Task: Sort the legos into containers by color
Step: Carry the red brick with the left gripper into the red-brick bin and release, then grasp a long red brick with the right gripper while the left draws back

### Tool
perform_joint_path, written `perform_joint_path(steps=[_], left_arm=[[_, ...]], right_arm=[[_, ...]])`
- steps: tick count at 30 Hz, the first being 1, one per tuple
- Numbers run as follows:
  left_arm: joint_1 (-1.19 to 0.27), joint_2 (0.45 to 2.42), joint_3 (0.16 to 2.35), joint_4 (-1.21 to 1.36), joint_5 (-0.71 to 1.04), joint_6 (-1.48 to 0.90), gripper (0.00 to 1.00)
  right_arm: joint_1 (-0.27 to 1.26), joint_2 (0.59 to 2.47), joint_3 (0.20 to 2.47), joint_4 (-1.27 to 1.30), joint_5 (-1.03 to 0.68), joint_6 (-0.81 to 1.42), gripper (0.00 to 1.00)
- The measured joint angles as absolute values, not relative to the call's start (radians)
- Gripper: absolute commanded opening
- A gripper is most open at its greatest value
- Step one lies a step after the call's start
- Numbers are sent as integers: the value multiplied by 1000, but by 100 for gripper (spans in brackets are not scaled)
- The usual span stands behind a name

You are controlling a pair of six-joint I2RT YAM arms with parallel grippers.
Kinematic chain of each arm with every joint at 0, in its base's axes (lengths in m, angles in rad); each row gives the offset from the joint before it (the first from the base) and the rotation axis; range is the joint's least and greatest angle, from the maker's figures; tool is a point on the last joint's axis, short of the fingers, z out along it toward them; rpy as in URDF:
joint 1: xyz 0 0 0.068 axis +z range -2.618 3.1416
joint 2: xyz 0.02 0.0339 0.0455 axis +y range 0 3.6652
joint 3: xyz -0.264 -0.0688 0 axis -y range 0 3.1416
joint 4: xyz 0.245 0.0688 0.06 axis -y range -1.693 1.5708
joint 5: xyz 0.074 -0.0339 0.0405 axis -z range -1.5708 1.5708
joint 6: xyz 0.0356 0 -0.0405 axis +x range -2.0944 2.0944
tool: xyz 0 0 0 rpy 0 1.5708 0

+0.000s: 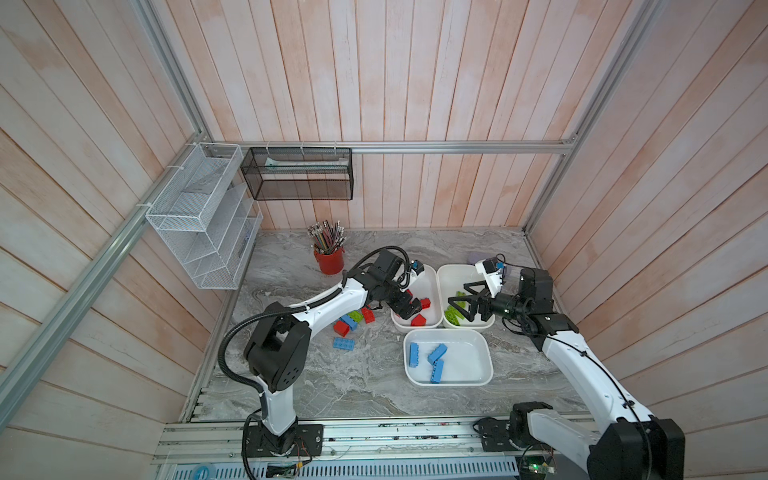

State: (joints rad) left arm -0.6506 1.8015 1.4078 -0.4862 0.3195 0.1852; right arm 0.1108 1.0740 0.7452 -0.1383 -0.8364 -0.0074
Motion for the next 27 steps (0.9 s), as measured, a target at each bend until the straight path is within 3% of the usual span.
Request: perform_joint_path(steps=[10,20,27], left_arm=[[-408,1407,1253,-512,326,54,100],[-232,1255,1065,-538,361,-138,100],[-110,1164,972,-544,429,-231,100]], right_arm=[[340,1182,816,-108,-720,58,96],[758,1480,1105,-109,-168,266,93],[884,1733,1305,-175,64,408,86]])
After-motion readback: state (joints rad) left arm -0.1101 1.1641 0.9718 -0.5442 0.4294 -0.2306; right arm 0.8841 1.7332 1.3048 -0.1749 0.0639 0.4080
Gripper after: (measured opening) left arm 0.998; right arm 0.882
